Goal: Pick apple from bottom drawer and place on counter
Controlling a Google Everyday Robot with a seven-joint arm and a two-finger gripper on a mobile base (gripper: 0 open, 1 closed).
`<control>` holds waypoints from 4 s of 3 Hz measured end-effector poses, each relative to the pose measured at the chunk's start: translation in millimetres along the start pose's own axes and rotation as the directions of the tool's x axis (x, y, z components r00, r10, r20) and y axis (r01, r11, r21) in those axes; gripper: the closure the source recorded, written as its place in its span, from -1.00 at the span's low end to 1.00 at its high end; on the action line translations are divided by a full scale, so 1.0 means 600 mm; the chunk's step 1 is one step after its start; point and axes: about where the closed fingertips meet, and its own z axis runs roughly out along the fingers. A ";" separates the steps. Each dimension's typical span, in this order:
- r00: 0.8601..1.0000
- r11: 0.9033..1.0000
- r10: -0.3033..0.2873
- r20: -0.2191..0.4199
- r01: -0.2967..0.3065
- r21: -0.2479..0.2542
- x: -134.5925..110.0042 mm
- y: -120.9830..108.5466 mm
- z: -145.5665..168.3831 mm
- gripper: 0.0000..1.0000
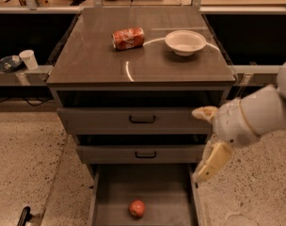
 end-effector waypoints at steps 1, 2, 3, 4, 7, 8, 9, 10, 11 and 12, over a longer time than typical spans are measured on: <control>0.959 0.992 0.057 0.279 -0.023 -0.123 0.010 0.096 0.103 -1.00; 0.953 0.993 0.060 0.296 -0.027 -0.116 -0.004 0.092 0.093 -1.00; 0.920 0.997 0.013 0.391 0.015 -0.070 0.001 0.088 0.170 -1.00; 0.885 0.988 -0.126 0.448 0.151 -0.019 -0.001 0.136 0.292 -1.00; 0.875 0.989 -0.134 0.465 0.145 0.012 0.049 0.080 0.367 -1.00; 0.900 0.991 -0.133 0.415 0.130 0.036 0.119 0.019 0.406 -1.00; 0.917 0.992 -0.121 0.381 0.102 0.069 0.232 -0.032 0.471 -1.00; 0.936 0.995 -0.096 0.340 0.090 0.035 0.320 -0.044 0.548 -1.00; 0.948 0.994 -0.104 0.301 0.108 0.003 0.355 -0.045 0.598 -1.00; 0.948 0.994 -0.105 0.299 0.111 -0.002 0.355 -0.045 0.603 -1.00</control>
Offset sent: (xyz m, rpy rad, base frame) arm -0.0368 0.0343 -0.0462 0.2181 0.0404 0.0350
